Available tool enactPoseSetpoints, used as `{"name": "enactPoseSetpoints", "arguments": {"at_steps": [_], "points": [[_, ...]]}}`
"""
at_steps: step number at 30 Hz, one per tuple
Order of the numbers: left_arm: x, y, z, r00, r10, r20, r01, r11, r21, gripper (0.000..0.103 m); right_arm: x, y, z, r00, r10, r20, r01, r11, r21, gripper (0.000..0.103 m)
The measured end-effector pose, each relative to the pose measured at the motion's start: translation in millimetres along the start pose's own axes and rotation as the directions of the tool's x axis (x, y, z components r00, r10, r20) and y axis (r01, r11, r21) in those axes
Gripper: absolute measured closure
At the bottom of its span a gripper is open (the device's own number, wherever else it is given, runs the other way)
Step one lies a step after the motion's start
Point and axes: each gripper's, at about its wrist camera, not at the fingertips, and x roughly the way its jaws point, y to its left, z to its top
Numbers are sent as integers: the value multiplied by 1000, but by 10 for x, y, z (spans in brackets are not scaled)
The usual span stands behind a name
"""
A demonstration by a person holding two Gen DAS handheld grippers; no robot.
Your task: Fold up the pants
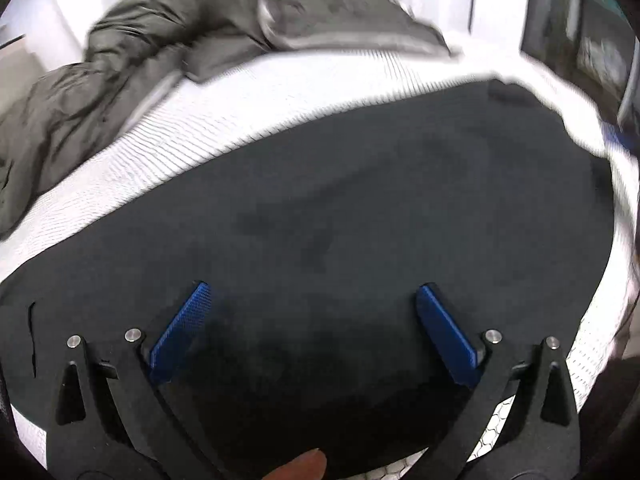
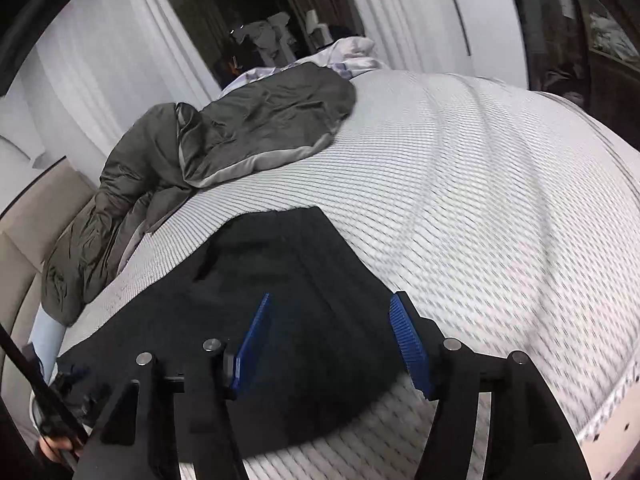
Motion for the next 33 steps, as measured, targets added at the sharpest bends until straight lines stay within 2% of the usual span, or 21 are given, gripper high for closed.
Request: {"name": "enactPoseSetpoints", "arguments": {"at_steps": [2, 4, 6, 8, 9, 10, 11, 12, 13, 15, 17, 18, 19, 20, 23, 25, 29, 31, 33], "points": [[86, -57, -16, 999, 11, -32, -10, 1000, 17, 1, 200, 81, 172, 1000, 9, -29, -10, 1000, -19, 41], [91, -7, -28, 999, -6, -35, 6, 1000, -6, 1, 464, 102, 331, 997, 15, -72, -15, 1000, 4, 41], [88, -6, -81, 999, -11, -38, 10, 1000, -8, 0, 866, 275, 583, 993, -33, -115, 27, 998, -54, 40], [103, 77, -115, 999, -21, -39, 20, 1000, -22, 0, 1186, 434, 678, 984, -74, -161, 53, 990, -134, 26], [105, 90, -117, 999, -26, -40, 25, 999, -26, 0, 1309, 475, 692, 980, -75, -183, 48, 988, -146, 26], [110, 111, -133, 999, -30, -40, 29, 999, -29, 0, 1391, 468, 687, 978, -77, -192, 51, 990, -135, 28], [105, 117, -135, 999, -33, -40, 31, 999, -30, 0, 1479, 453, 697, 977, -79, -198, 56, 991, -118, 50], [77, 124, -182, 999, -34, -37, 33, 999, -31, 0, 1534, 428, 710, 978, -88, -191, 69, 992, -104, 56], [70, 128, -192, 999, -36, -34, 35, 999, -33, 0, 1540, 383, 718, 978, -82, -190, 71, 995, -64, 56], [53, 174, -201, 999, -41, -27, 40, 998, -43, 0, 1510, 422, 717, 978, -115, -174, 105, 992, -64, 54], [-14, 226, -210, 1000, -24, -12, 23, 998, -54, 0, 1387, 651, 729, 976, -188, -107, 170, 973, -156, 41], [-71, 254, -216, 1000, -7, 3, 7, 998, -59, 0, 1304, 736, 728, 978, -191, -85, 173, 968, -183, 35], [-142, 272, -232, 1000, 6, 22, -4, 998, -68, 1, 1146, 837, 712, 985, -164, -57, 149, 967, -207, 23], [-223, 327, -245, 999, 10, 44, -6, 996, -85, 1, 981, 913, 673, 991, -130, -35, 119, 969, -216, 16], [-434, 551, -286, 996, 42, 84, -29, 989, -148, 1, 557, 1069, 514, 1000, -10, 16, 13, 970, -241, 12], [-520, 675, -318, 993, 79, 93, -61, 983, -175, 1, 383, 1130, 382, 997, 73, 12, -68, 969, -239, 9], [-713, 935, -461, 982, 169, 85, -144, 959, -242, 1, 294, 1273, 50, 988, 153, -10, -151, 963, -224, 7], [-759, 1039, -535, 980, 185, 74, -161, 954, -255, 1, 339, 1386, -146, 982, 186, -33, -189, 954, -232, 5], [-771, 1188, -624, 980, 192, 56, -171, 950, -263, 1, 383, 1499, -366, 984, 169, -55, -178, 955, -236, 3]]}}
